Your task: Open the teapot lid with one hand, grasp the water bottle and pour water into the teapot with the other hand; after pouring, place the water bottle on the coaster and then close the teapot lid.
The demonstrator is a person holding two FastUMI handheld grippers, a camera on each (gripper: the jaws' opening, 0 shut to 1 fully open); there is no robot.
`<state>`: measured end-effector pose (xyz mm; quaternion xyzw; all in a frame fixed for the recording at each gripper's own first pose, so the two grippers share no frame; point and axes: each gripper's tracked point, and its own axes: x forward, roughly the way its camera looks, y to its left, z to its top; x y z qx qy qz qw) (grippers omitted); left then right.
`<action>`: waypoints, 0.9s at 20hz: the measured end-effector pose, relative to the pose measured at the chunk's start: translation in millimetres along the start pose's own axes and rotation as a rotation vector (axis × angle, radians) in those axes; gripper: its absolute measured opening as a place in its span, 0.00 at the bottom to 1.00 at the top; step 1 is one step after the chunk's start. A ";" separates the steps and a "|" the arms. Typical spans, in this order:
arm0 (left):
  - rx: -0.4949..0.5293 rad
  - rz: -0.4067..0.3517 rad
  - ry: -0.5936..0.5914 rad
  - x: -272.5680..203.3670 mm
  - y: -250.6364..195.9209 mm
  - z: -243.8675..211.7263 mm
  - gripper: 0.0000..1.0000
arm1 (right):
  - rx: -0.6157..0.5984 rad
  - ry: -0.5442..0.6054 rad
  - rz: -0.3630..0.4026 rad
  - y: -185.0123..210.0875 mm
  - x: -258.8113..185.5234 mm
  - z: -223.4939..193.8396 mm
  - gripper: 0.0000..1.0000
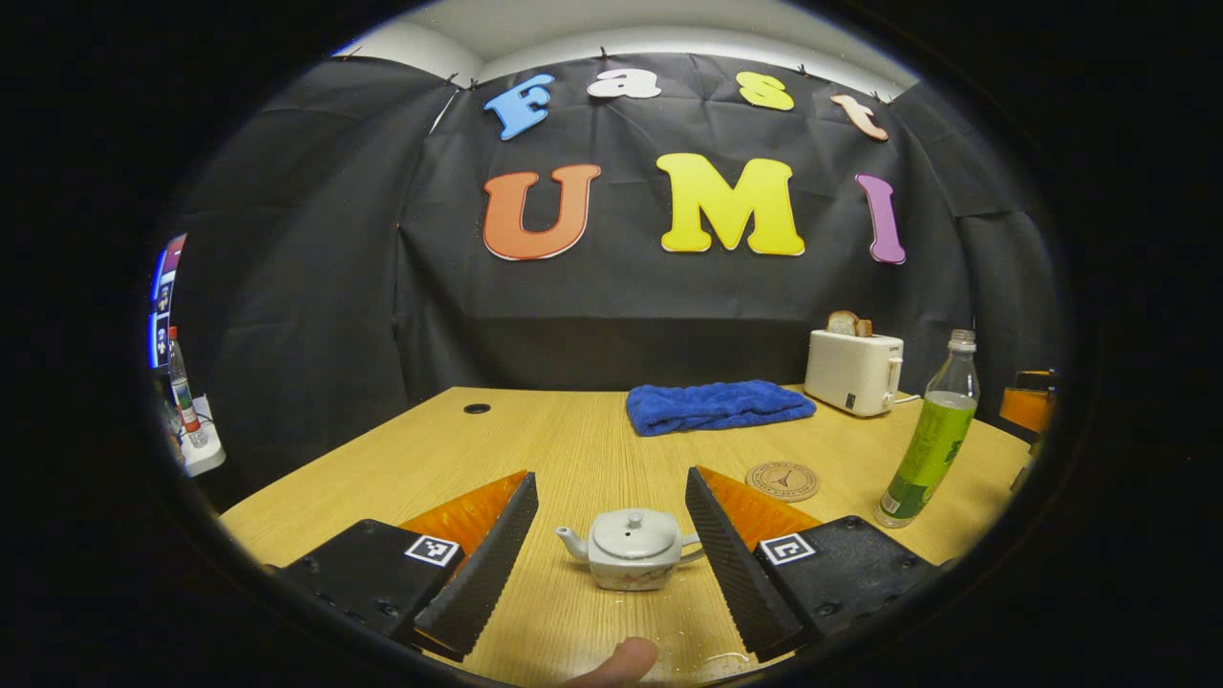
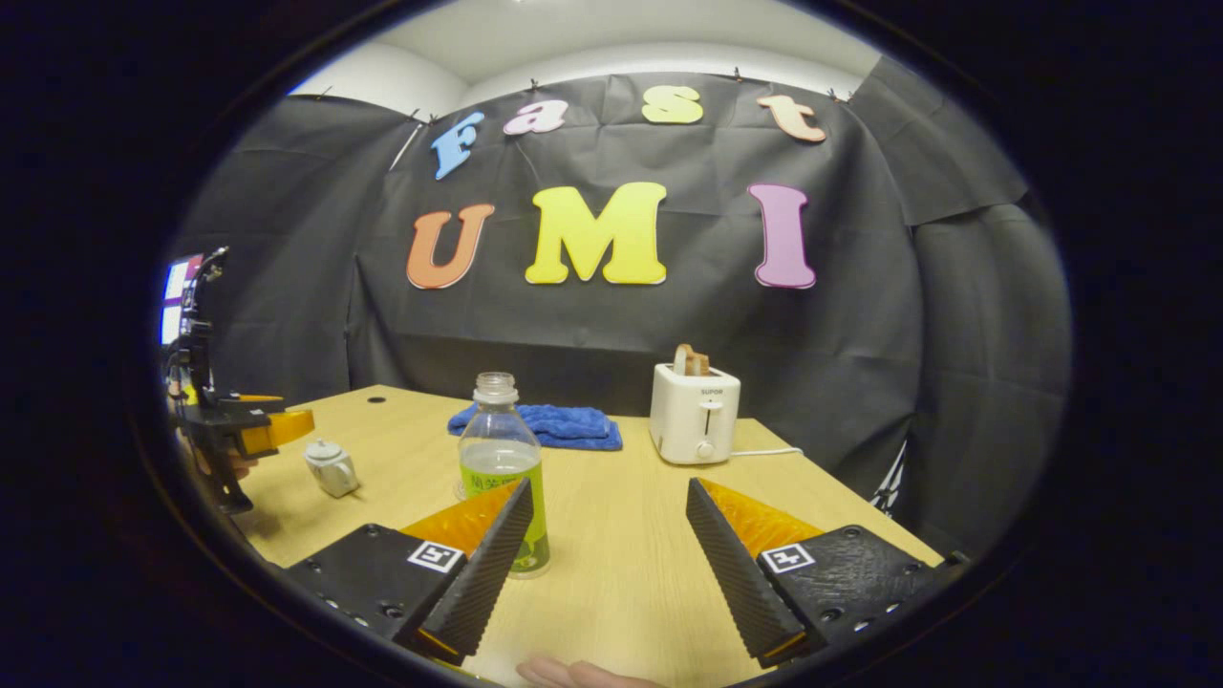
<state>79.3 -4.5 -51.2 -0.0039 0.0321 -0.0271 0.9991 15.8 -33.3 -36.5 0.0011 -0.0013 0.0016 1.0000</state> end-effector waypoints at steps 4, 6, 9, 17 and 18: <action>-0.021 -0.042 0.005 14.8 -10.0 -5.7 0.91 | -0.018 0.022 0.002 0.1 3.5 -11.2 0.97; -0.011 -0.040 -0.003 22.0 -9.1 -7.5 0.77 | -0.026 0.035 0.006 3.0 5.8 -17.1 0.97; -0.010 -0.031 0.056 30.1 -6.7 -22.7 0.60 | -0.031 0.048 0.020 9.5 8.4 -20.6 0.97; 0.019 -0.044 0.061 38.8 -13.6 -21.5 0.24 | -0.032 0.055 0.067 28.3 22.5 -24.7 0.97; 0.017 -0.055 0.062 38.6 -18.7 -20.9 0.20 | -0.029 0.054 0.079 31.8 25.8 -25.4 0.97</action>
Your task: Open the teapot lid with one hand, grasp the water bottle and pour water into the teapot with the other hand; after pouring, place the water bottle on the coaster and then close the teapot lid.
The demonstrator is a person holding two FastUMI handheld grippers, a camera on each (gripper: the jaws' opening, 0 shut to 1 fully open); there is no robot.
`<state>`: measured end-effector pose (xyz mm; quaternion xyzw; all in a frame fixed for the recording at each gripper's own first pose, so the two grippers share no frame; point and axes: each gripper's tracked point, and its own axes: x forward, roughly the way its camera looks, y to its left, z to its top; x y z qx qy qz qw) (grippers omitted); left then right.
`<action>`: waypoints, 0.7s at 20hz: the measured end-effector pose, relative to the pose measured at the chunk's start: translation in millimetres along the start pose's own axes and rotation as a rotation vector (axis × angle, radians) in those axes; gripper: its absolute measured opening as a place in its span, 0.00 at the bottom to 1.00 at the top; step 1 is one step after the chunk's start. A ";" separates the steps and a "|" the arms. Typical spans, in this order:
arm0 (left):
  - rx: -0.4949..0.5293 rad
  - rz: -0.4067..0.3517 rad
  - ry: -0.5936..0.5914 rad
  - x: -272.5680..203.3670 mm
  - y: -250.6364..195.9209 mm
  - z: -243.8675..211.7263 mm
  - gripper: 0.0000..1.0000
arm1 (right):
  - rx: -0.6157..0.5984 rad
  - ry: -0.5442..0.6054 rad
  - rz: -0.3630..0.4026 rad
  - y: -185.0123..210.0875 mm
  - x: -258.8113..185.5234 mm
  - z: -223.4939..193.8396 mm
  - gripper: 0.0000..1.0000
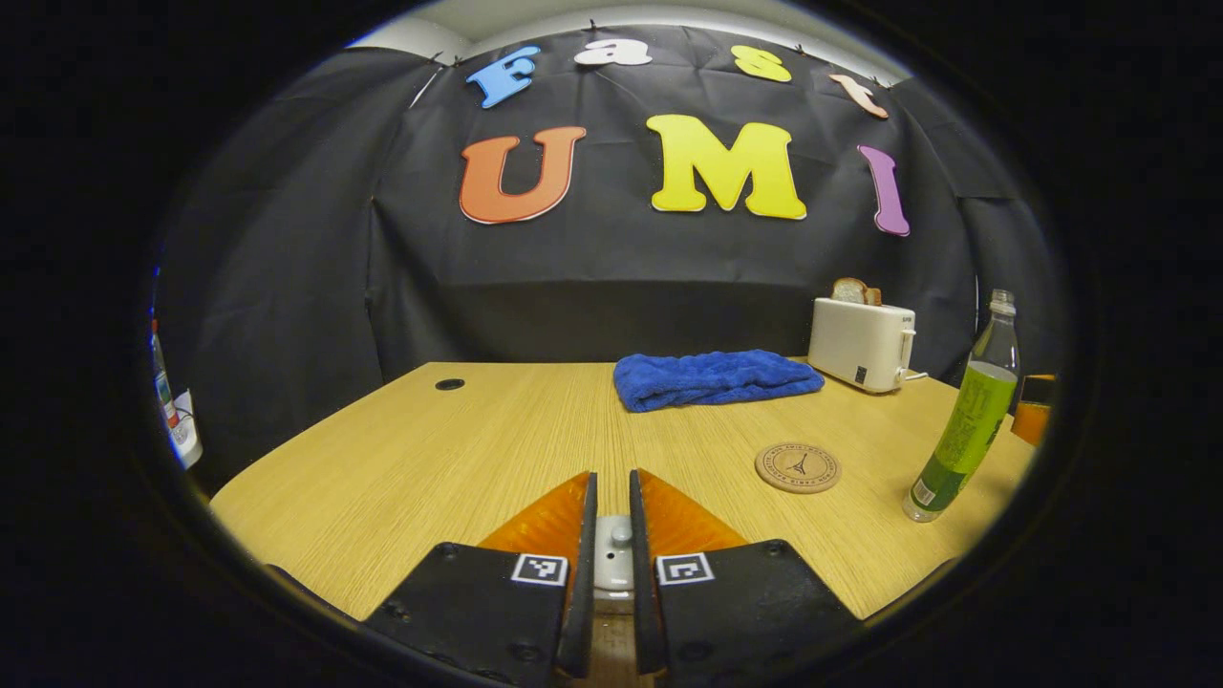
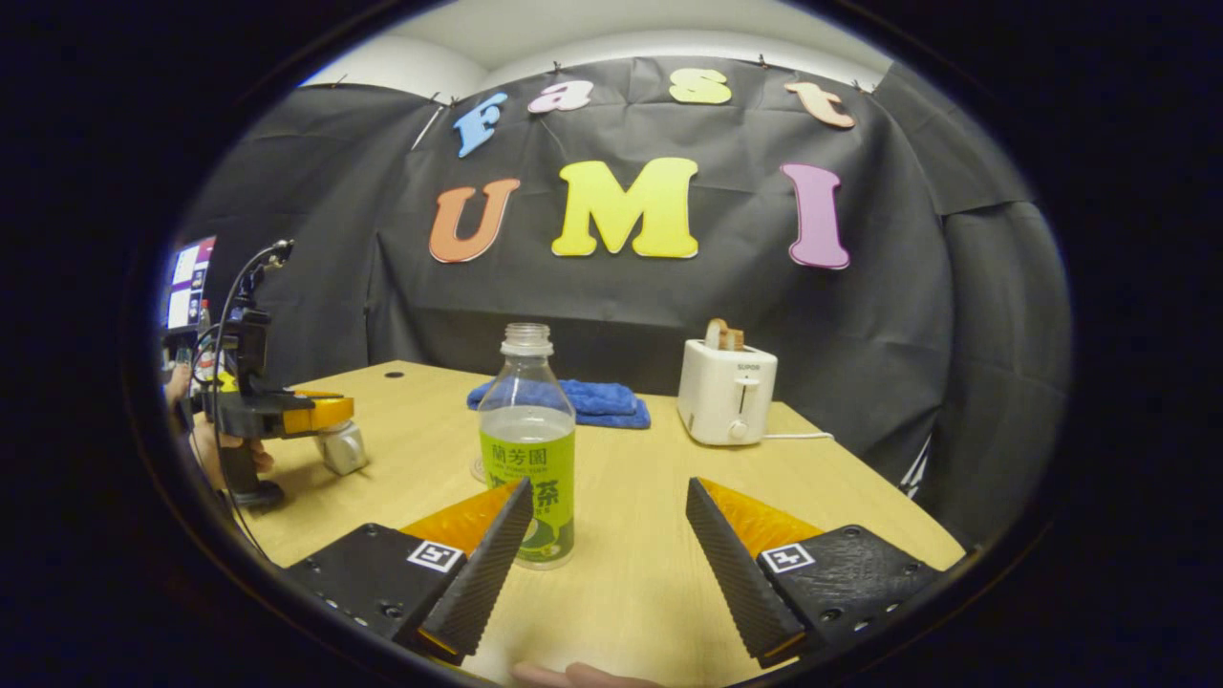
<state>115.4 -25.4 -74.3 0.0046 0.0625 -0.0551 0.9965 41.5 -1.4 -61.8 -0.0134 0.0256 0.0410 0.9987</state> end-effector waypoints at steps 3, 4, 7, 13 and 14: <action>0.007 0.007 0.005 -0.6 1.2 1.0 0.07 | 0.017 -0.001 0.024 7.4 10.7 -0.8 0.97; 0.007 0.009 -0.003 -2.5 1.6 5.0 0.07 | 0.026 0.003 0.032 10.0 14.3 -2.2 0.97; -0.002 0.001 -0.043 -11.4 0.5 23.3 0.06 | 0.056 0.010 0.055 18.6 21.0 -3.2 0.97; -0.004 -0.009 -0.107 -36.3 2.0 56.0 0.06 | 0.062 -0.001 0.100 43.1 29.5 -2.4 0.97; -0.002 -0.009 -0.111 -41.2 2.0 57.8 0.06 | 0.058 -0.003 0.100 46.1 33.2 -3.6 0.97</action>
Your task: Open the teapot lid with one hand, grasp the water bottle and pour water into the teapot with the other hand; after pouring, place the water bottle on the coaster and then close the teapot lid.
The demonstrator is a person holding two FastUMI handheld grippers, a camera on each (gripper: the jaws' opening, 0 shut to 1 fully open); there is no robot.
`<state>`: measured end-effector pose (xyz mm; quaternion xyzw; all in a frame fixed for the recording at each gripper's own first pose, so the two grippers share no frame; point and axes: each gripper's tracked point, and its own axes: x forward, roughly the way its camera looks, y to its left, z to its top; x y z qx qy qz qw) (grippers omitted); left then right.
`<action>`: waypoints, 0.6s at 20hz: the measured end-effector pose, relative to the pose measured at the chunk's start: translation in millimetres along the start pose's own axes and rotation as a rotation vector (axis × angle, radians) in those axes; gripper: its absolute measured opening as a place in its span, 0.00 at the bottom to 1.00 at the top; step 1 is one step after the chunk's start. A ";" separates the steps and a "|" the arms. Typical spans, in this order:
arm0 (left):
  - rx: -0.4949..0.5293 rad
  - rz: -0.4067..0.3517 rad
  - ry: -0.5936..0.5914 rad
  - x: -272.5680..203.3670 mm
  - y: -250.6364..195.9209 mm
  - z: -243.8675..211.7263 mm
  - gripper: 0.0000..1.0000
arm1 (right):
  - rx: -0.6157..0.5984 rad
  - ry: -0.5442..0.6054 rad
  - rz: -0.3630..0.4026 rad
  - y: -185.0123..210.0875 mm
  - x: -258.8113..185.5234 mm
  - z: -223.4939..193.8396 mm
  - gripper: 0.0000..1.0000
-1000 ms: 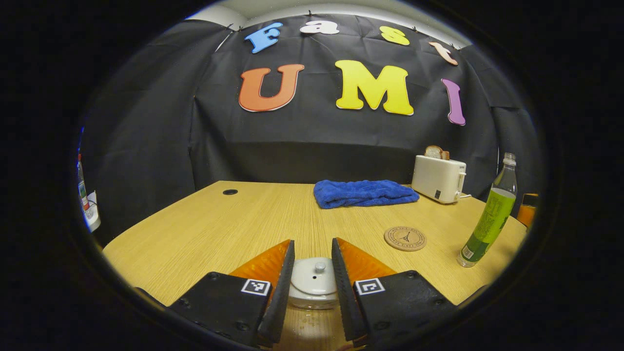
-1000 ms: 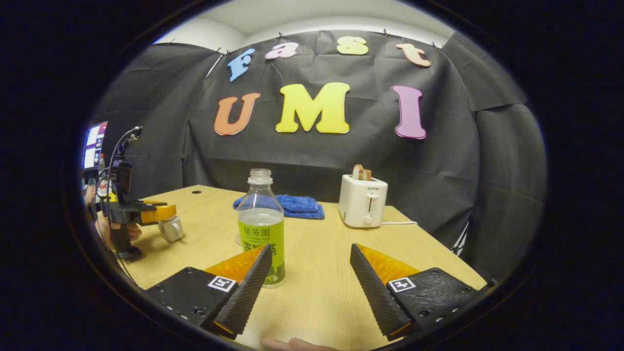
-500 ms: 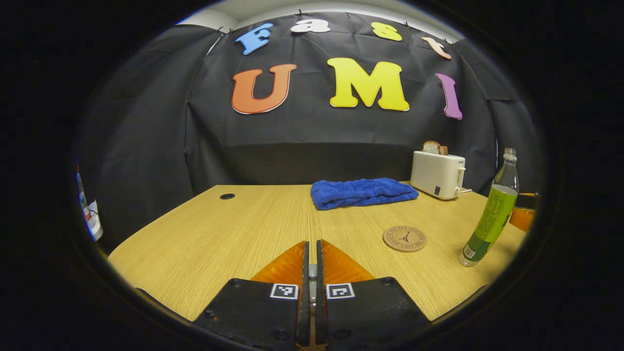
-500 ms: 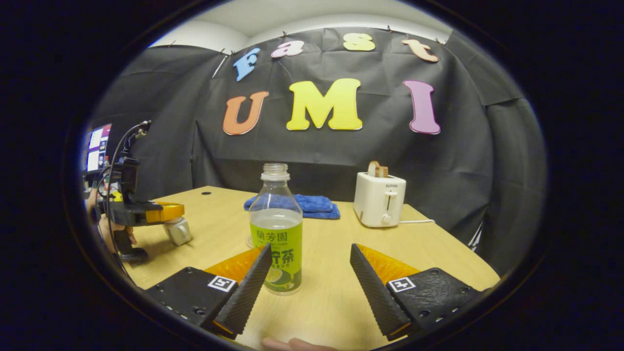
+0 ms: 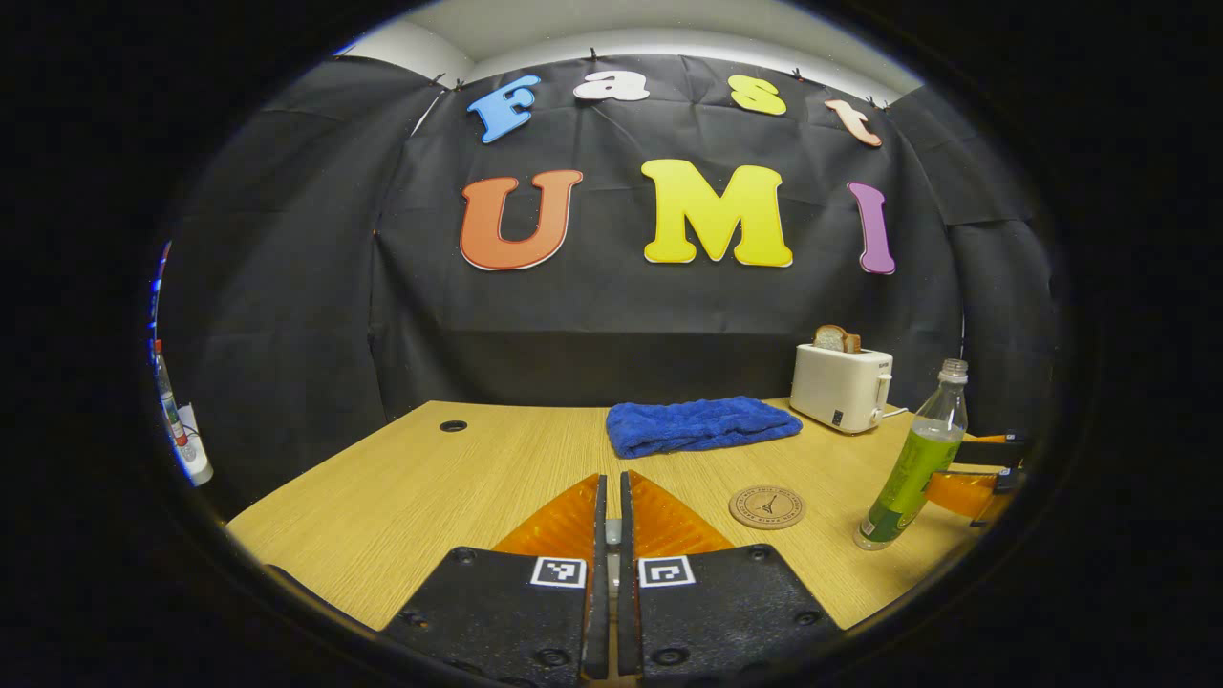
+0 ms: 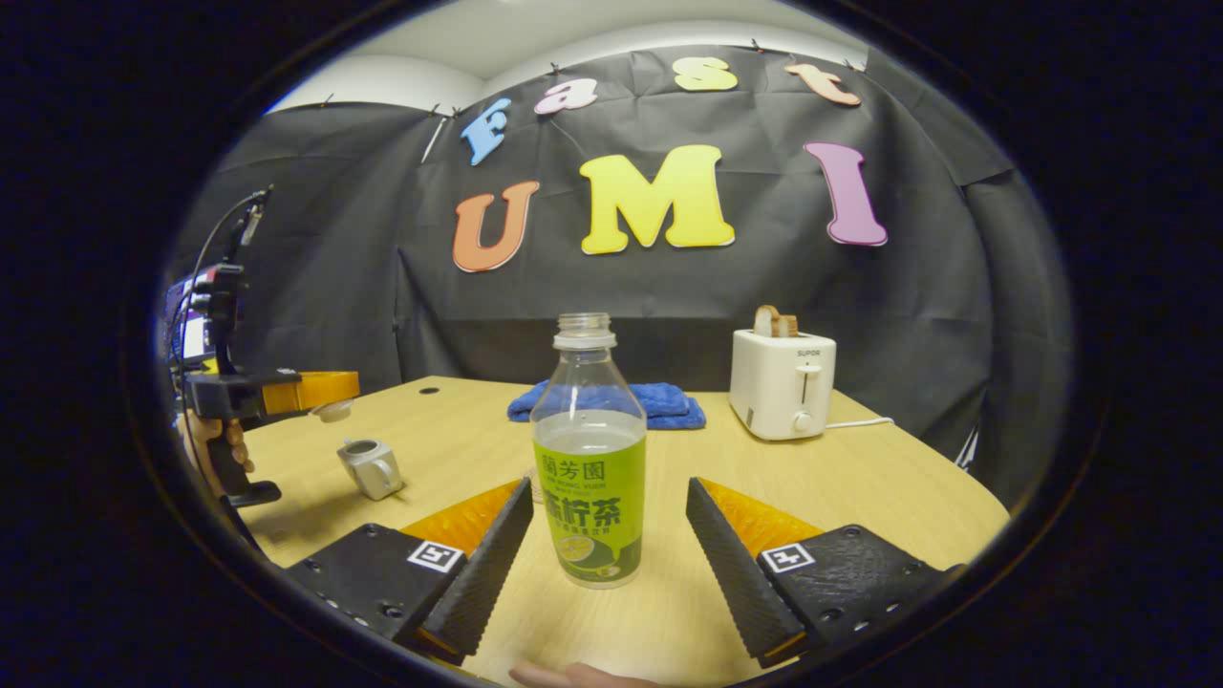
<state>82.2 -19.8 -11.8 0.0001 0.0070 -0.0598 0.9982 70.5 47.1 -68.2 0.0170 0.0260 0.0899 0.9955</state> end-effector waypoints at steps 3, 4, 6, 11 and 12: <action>0.014 0.011 0.002 -12.2 4.6 3.6 0.06 | 0.010 0.000 -0.026 0.4 12.4 -4.9 0.97; 0.015 0.011 0.008 -17.0 3.4 2.6 0.06 | 0.015 -0.002 -0.027 2.8 15.4 -5.5 0.98; 0.018 0.014 0.017 -25.2 5.0 1.5 0.06 | 0.024 0.000 -0.034 1.9 23.3 -7.3 0.97; 0.016 0.025 0.013 -39.7 13.4 3.2 0.06 | 0.069 0.013 -0.060 -0.8 34.5 -5.8 0.76; 0.012 0.025 0.014 -42.3 15.5 2.2 0.06 | 0.068 0.023 -0.043 5.4 36.6 -6.9 0.75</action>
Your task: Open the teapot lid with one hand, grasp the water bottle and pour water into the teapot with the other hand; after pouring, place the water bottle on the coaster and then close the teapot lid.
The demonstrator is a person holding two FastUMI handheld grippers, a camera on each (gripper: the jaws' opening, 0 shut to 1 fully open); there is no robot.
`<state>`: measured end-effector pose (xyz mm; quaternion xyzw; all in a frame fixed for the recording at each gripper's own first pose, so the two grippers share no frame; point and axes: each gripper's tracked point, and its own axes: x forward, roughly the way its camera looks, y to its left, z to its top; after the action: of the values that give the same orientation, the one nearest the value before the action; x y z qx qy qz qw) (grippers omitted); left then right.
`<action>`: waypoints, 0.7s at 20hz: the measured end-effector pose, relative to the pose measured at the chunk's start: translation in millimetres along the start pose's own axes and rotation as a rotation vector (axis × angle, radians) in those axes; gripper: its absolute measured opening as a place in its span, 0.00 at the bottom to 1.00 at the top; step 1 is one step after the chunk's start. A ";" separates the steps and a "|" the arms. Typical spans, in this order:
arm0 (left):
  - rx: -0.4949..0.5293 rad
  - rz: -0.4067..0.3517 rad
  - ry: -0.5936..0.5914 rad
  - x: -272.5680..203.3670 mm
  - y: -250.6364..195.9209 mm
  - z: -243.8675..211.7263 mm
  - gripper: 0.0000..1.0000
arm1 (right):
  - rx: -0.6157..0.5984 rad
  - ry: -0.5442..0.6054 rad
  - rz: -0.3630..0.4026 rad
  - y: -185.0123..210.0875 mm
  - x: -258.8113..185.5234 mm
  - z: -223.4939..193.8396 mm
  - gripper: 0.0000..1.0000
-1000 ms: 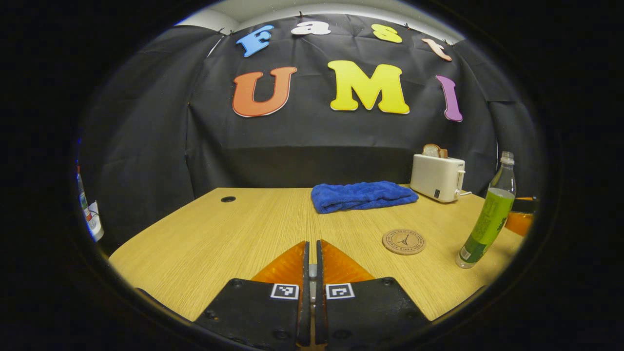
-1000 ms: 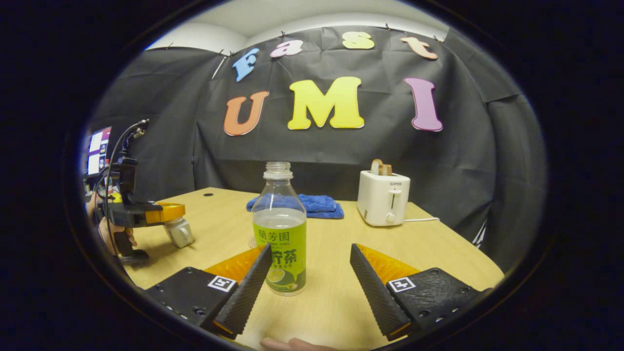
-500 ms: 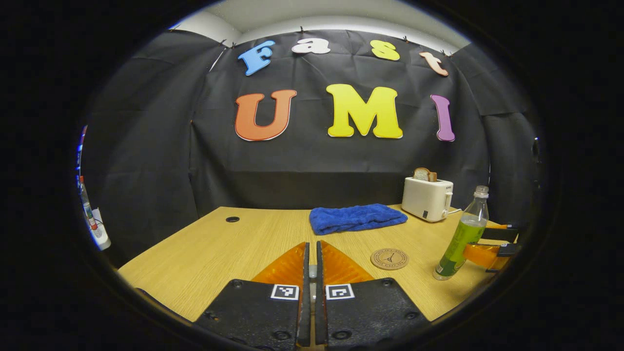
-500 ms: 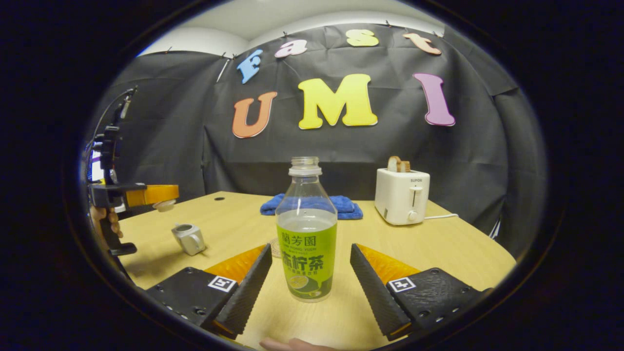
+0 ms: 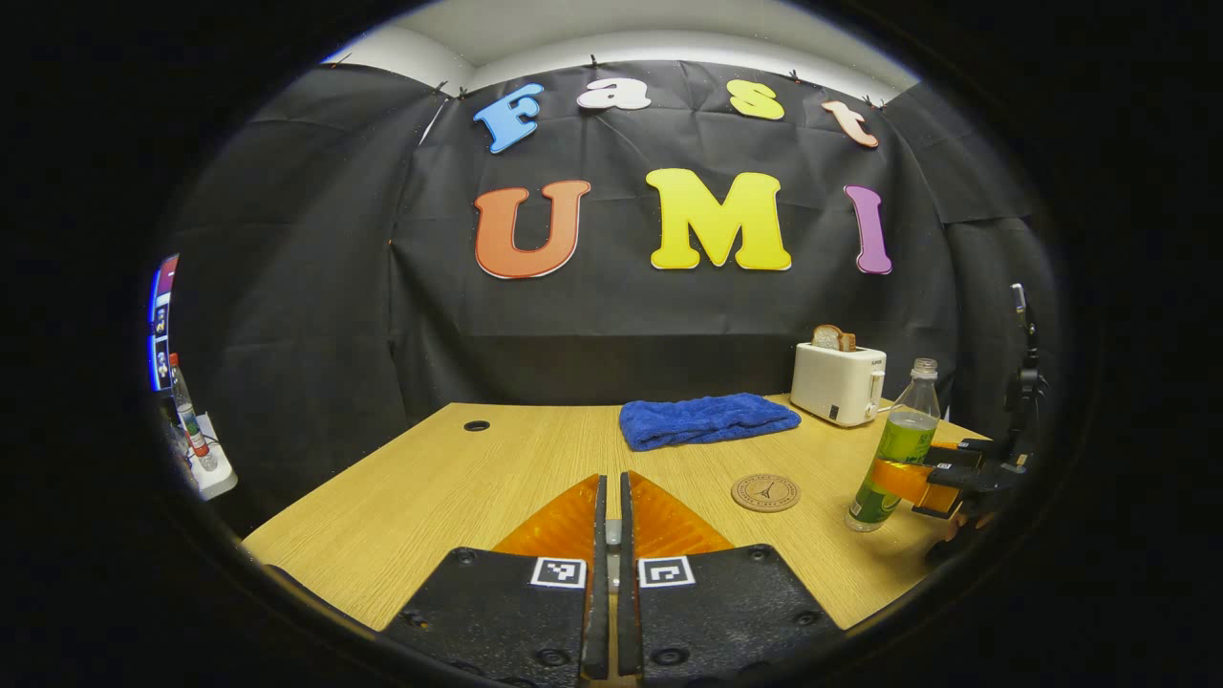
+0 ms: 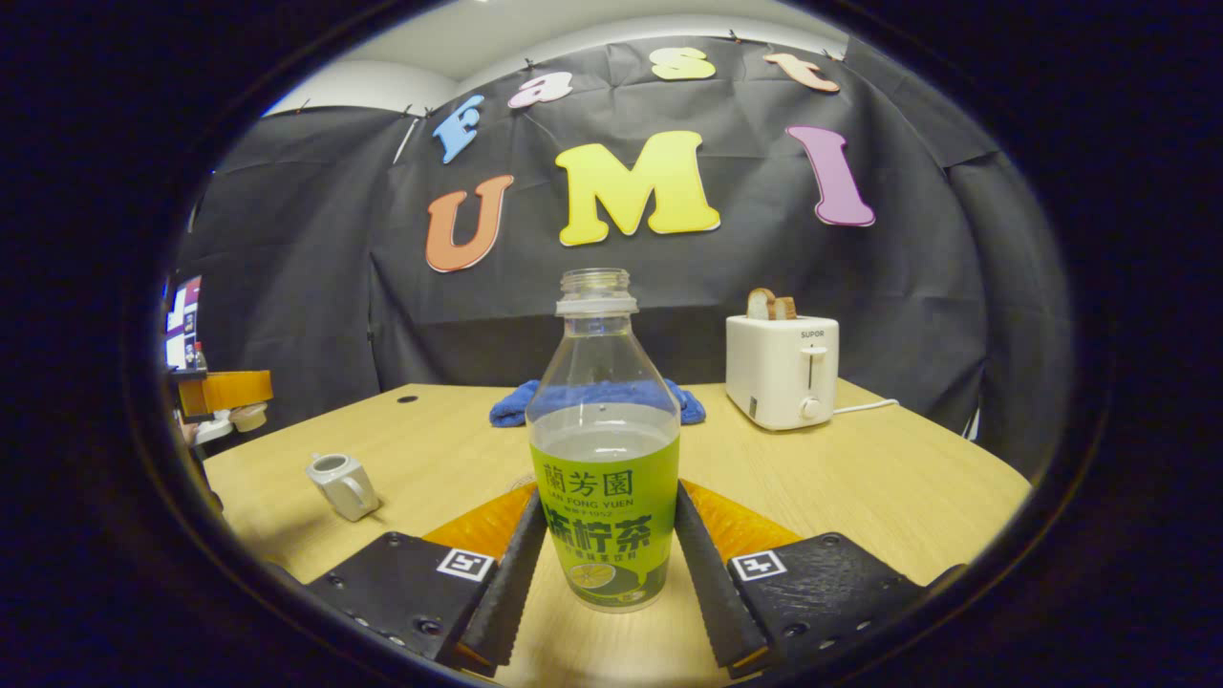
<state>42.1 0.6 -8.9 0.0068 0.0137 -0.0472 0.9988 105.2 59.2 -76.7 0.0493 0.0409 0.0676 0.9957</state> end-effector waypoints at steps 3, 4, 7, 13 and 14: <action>-0.006 0.011 0.001 -6.0 10.5 0.0 0.06 | -0.041 0.020 0.039 16.1 -1.8 5.4 0.73; -0.009 0.014 0.001 -8.7 13.7 -1.9 0.06 | -0.072 0.020 0.046 23.5 -2.2 8.8 0.73; -0.035 0.011 0.021 -15.1 20.8 -13.9 0.06 | -0.185 0.016 0.049 42.2 0.4 16.4 0.72; -0.050 0.034 0.043 -31.1 44.3 -33.0 0.06 | -0.439 0.054 0.060 77.7 17.3 10.4 0.73; -0.047 0.039 0.043 -32.5 48.7 -34.7 0.06 | -0.479 0.059 0.053 81.3 19.2 9.9 0.73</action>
<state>13.4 52.6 -42.1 -0.0153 0.0361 -0.0271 0.9989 114.3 141.2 -59.9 -0.1889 0.0513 0.1031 0.9752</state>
